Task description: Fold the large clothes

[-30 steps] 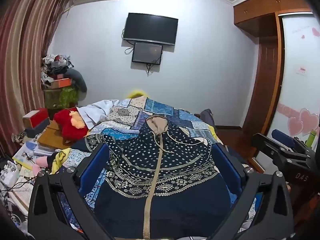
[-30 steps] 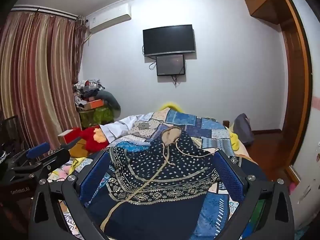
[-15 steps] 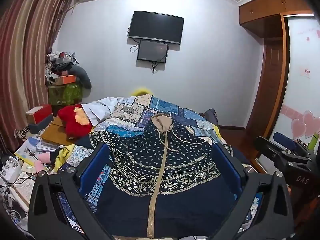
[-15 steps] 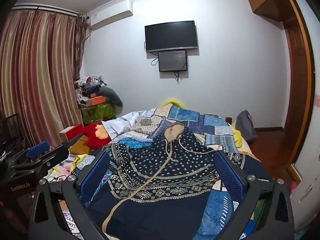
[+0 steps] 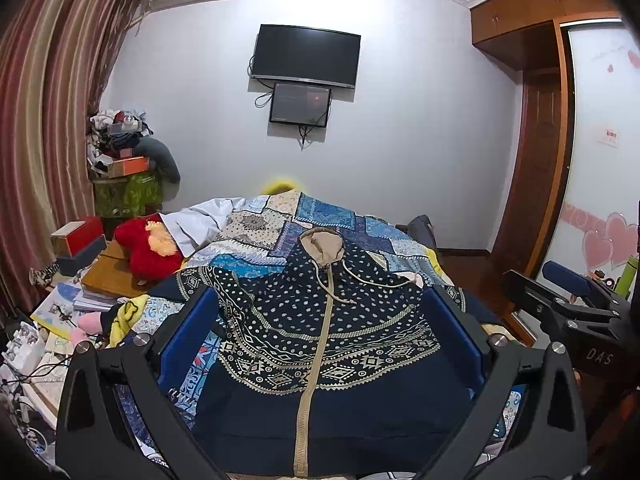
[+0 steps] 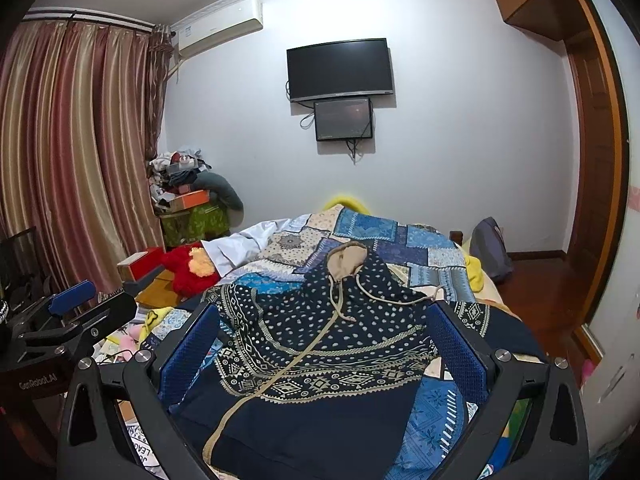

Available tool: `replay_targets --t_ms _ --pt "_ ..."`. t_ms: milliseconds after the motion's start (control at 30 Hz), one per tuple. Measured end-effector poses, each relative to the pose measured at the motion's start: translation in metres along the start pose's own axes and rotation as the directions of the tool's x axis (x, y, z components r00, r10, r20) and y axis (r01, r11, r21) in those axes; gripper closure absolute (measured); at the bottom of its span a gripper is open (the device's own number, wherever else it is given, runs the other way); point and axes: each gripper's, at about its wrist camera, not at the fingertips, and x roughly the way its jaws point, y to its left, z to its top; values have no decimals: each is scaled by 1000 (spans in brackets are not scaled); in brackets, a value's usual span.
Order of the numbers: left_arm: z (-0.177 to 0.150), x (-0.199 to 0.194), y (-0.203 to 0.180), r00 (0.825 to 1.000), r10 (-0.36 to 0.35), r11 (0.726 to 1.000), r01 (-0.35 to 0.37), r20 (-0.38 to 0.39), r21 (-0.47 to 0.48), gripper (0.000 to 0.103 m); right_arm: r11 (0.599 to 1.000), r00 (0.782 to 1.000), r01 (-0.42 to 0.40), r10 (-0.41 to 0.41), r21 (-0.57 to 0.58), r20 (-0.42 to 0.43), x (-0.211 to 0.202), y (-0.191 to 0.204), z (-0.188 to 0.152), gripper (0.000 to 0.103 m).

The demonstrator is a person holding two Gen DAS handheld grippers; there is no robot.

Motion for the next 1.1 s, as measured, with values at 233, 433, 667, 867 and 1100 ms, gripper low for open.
replay_targets --t_ms 233,433,667,867,1100 --pt "1 1 -5 1000 -4 1000 4 1 8 0 1000 1000 2 -2 3 1 1 -2 0 0" --pt "1 0 -6 1000 -6 1000 6 1 9 0 1000 1000 3 -3 7 1 0 -4 2 0" --pt "2 1 -6 1000 -6 1000 6 1 10 0 1000 1000 0 0 7 2 -2 -8 4 0" --pt "3 0 -6 1000 -6 1000 6 2 10 0 1000 1000 0 0 7 2 -2 -8 4 0" --pt "3 1 -6 1000 -7 1000 7 2 10 0 1000 1000 1 -1 7 2 -2 -8 4 0"
